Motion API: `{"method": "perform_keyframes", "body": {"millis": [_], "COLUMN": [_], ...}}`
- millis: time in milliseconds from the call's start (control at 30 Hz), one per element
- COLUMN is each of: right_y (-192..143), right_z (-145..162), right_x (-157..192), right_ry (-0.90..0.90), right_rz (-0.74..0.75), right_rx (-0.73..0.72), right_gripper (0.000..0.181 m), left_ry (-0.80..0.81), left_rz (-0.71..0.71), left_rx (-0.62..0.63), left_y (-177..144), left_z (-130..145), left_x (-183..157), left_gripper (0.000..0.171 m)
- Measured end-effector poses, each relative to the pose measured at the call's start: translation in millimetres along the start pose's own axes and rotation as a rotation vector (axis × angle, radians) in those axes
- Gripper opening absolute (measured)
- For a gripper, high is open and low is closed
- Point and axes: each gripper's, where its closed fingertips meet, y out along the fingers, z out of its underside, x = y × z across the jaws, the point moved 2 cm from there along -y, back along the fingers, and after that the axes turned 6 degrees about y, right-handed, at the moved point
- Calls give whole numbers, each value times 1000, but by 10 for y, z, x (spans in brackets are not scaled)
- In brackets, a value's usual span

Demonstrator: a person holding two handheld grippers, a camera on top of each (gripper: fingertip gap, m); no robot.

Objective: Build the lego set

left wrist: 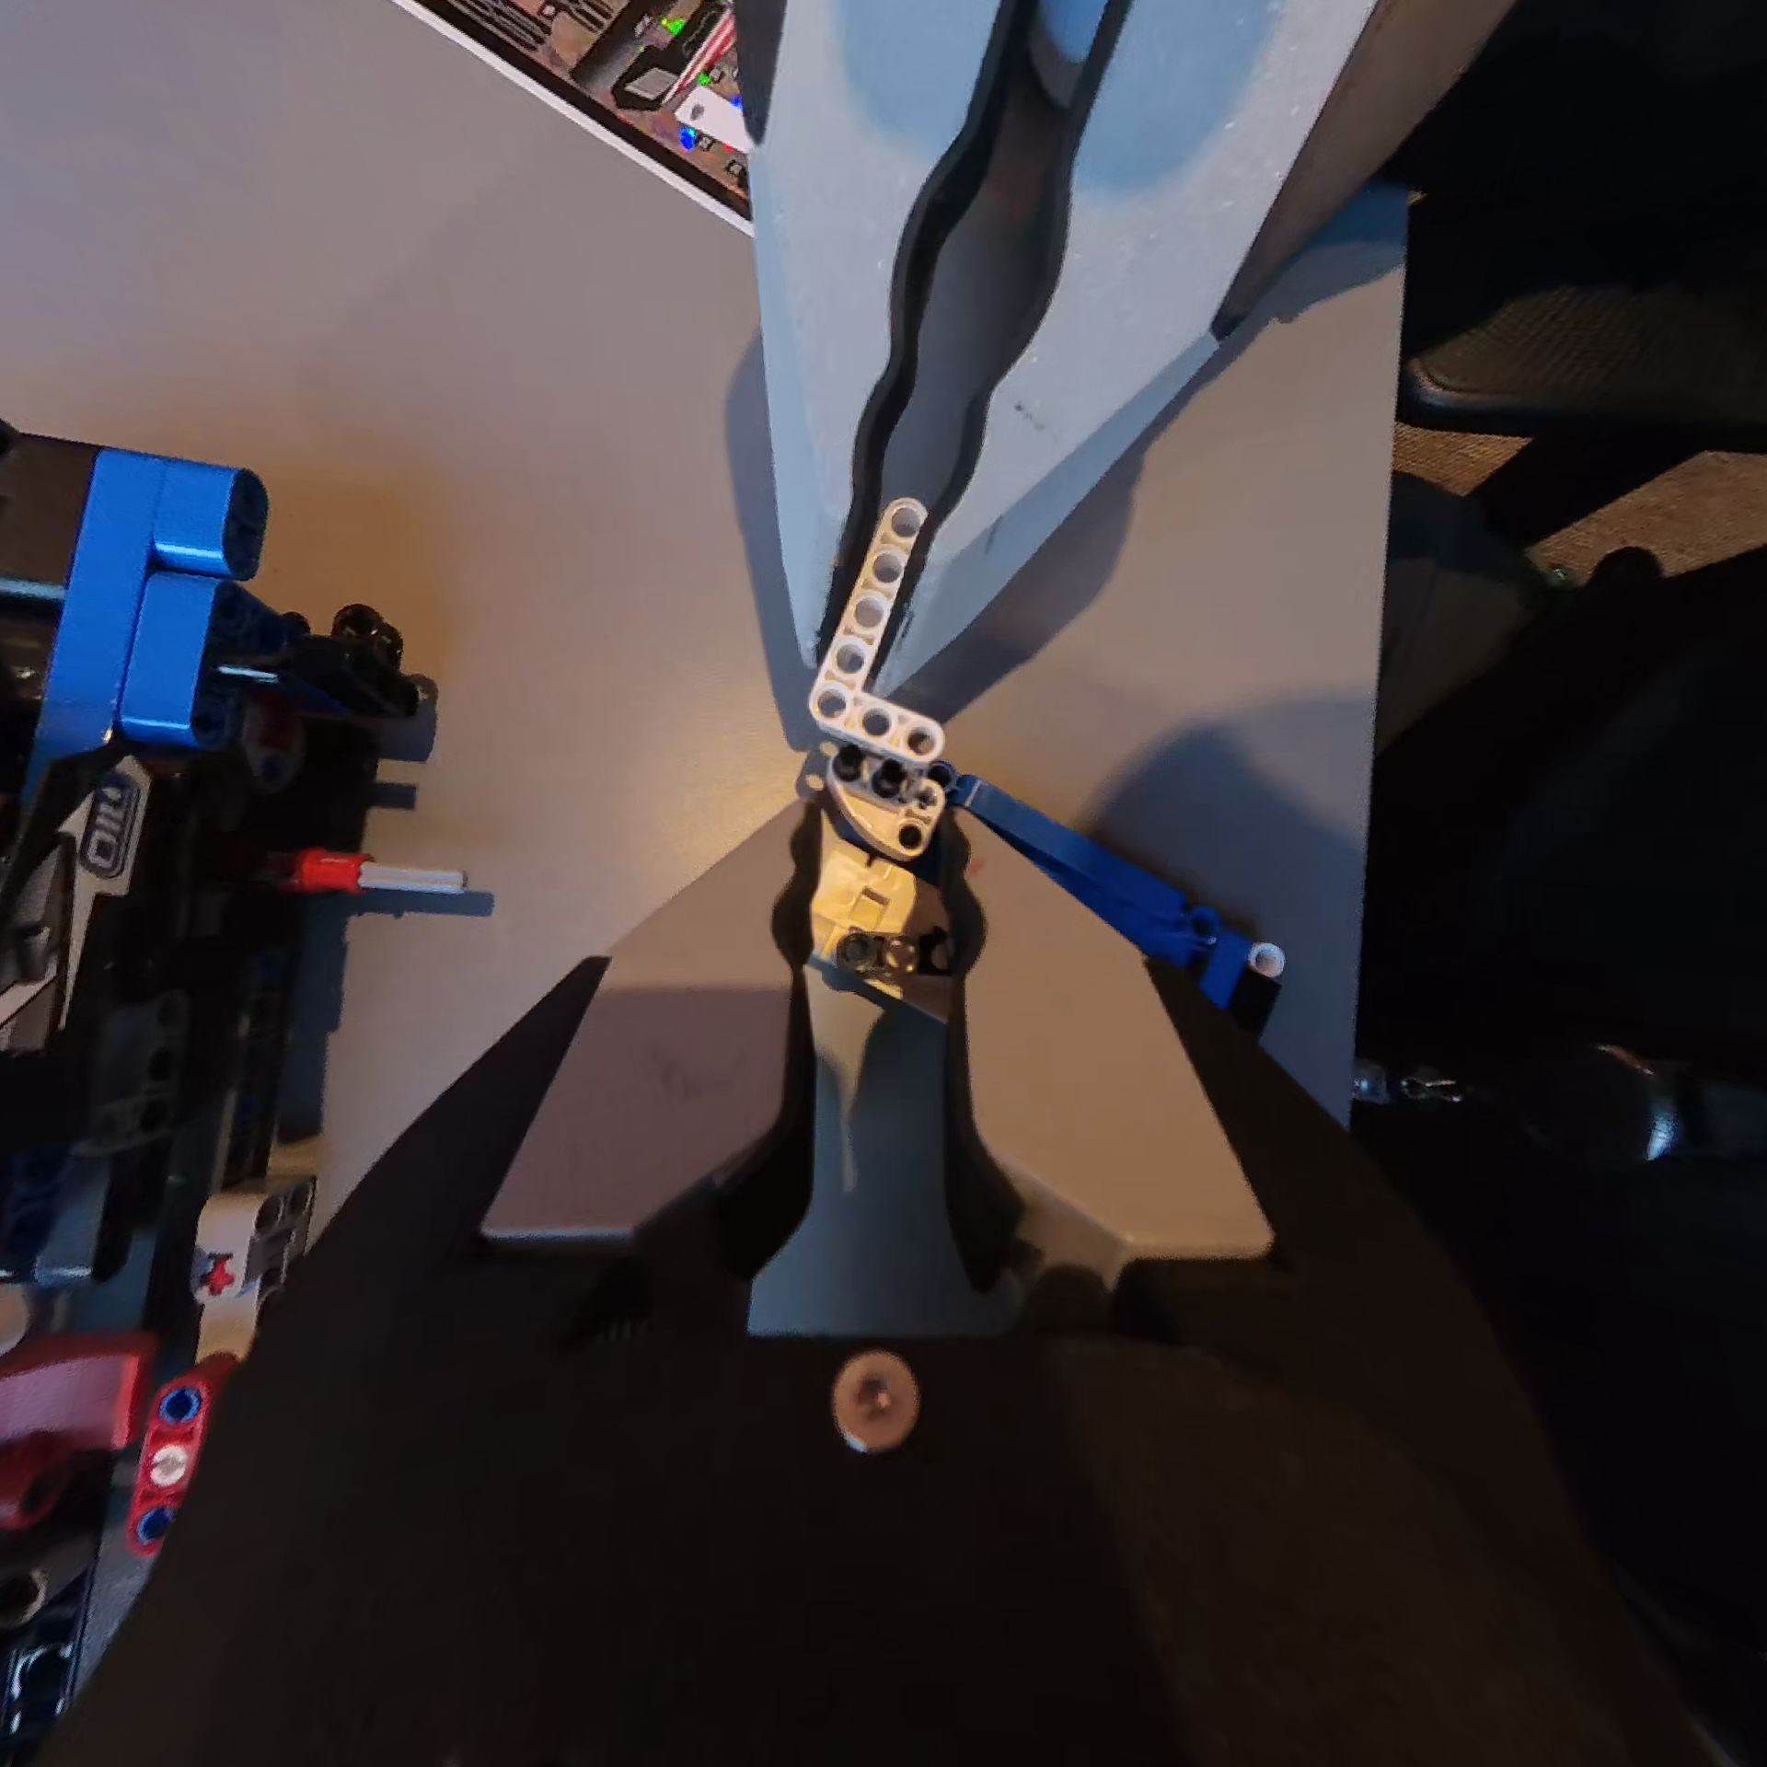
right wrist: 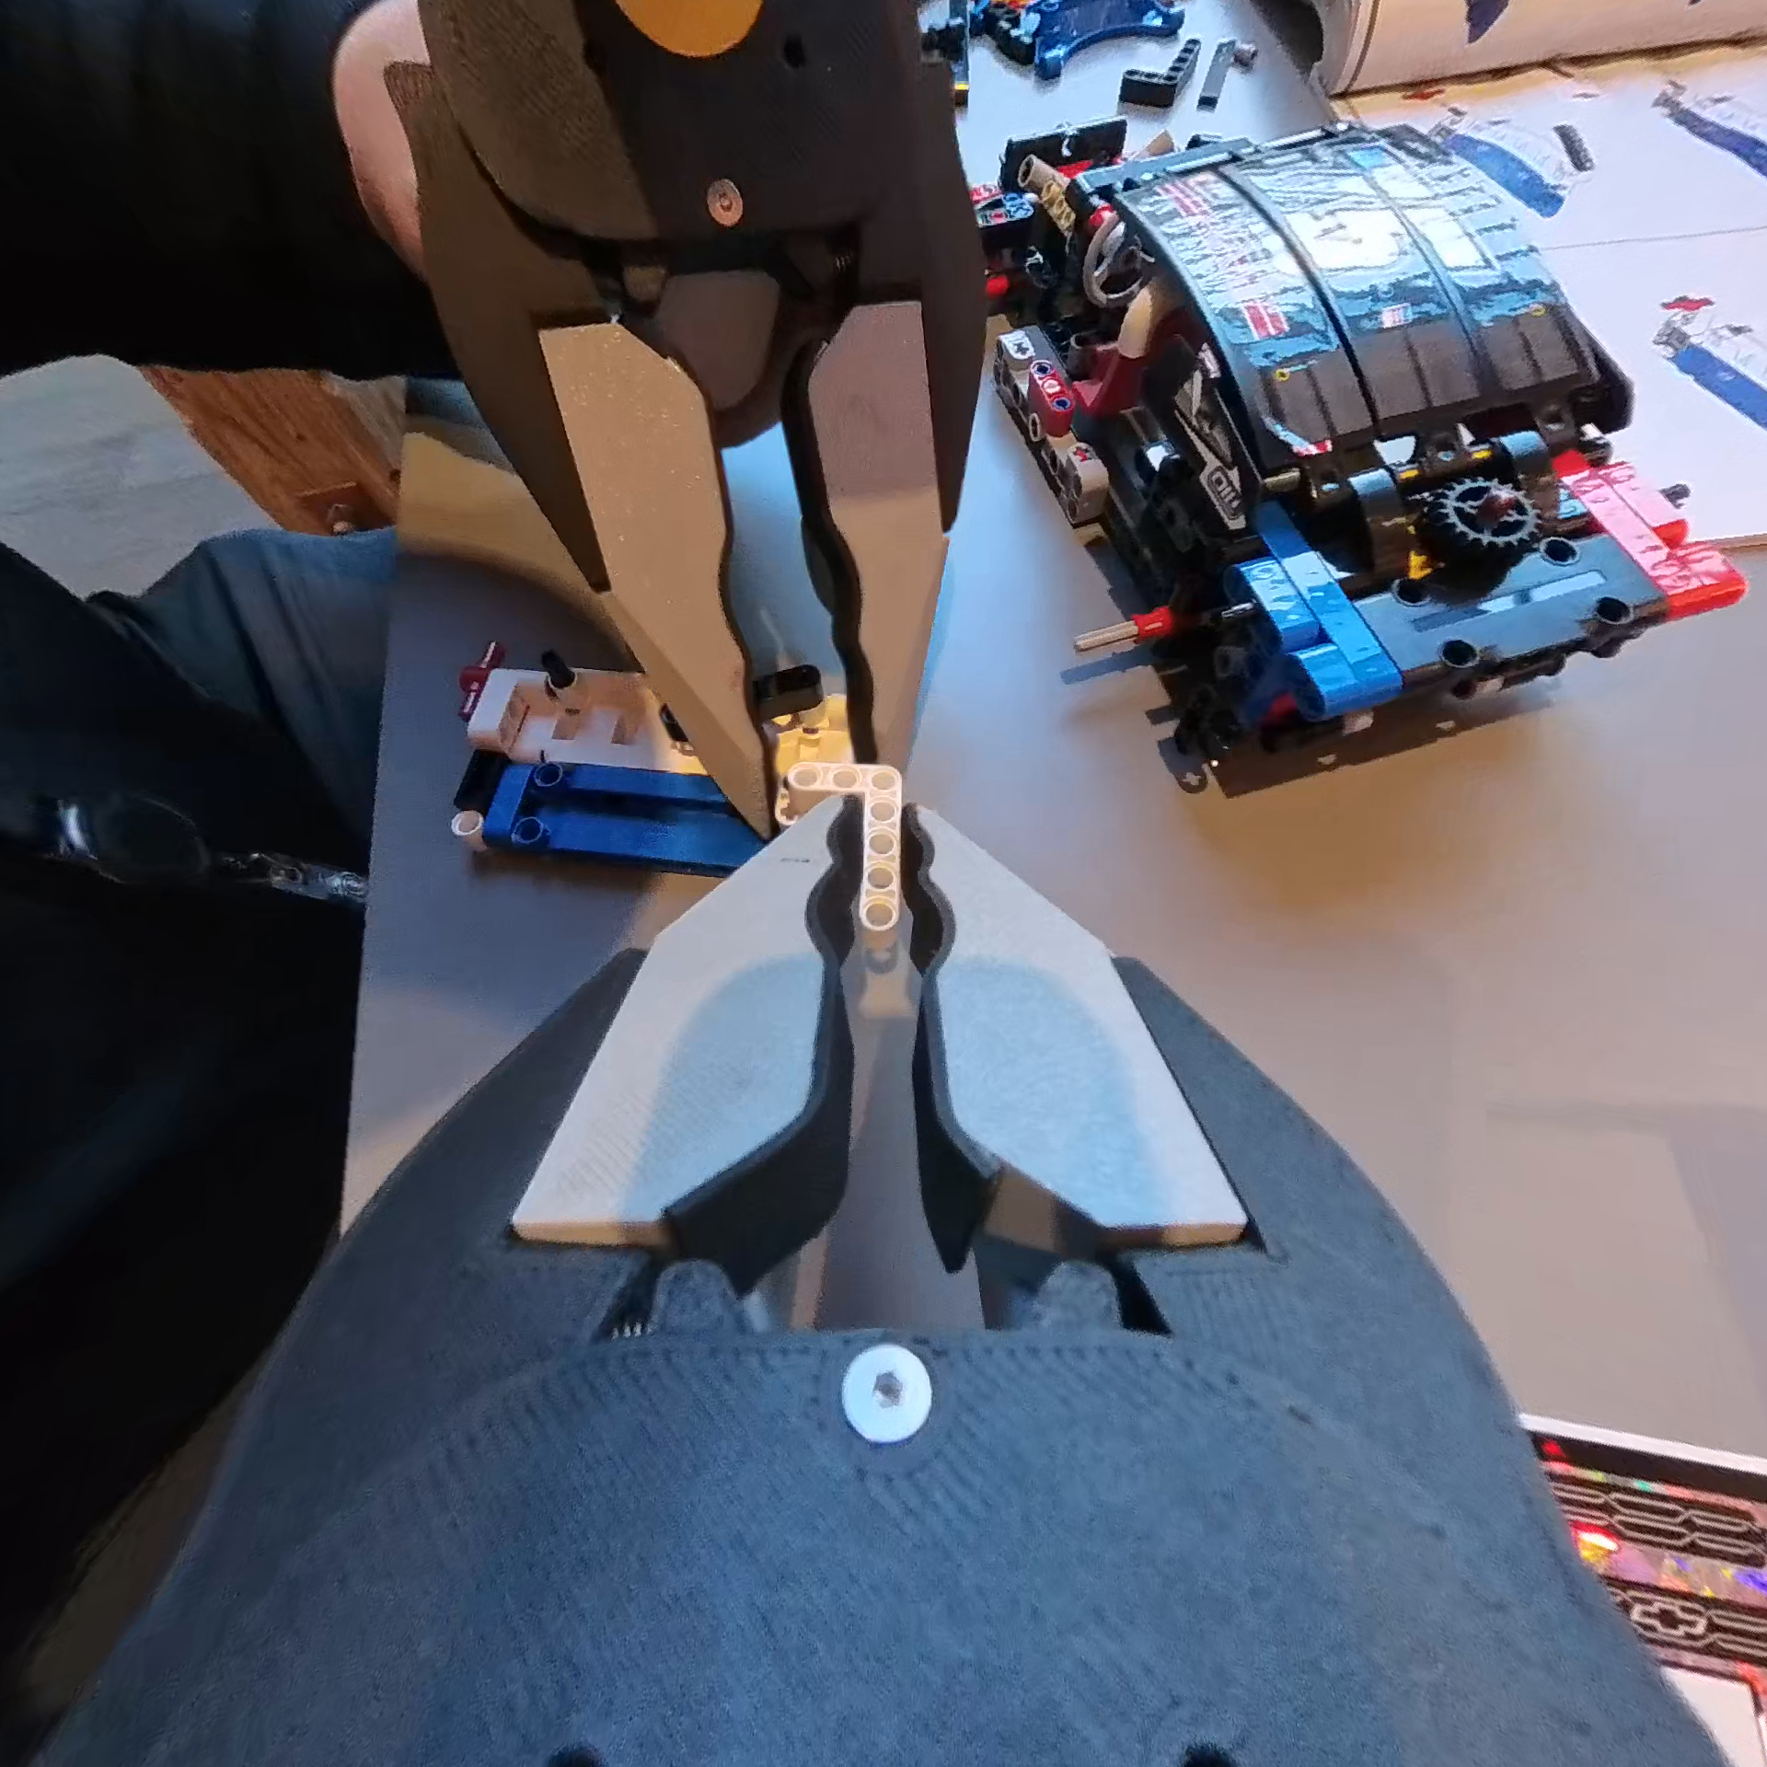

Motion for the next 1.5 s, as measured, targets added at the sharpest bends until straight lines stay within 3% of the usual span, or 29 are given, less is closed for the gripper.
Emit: {"method": "perform_keyframes", "body": {"millis": [333,567,767,1500], "right_y": [22,33,39,58], "right_z": [29,22,-5,18], "right_x": [-9,-19,-17,-12], "right_ry": [-52,-53,-76,-83], "right_rz": [36,21,11,6], "right_rx": [-2,-2,-16,2], "right_gripper": [5,5,5,5], "left_ry": [-29,-11,-35,94], "left_rz": [38,14,105,165], "left_rx": [-84,-149,-252,-229], "left_y": [14,-33,-139,-70], "left_z": [-15,-28,-145,-145], "left_x": [8,33,52,56], "left_gripper": [17,29,29,23]}}
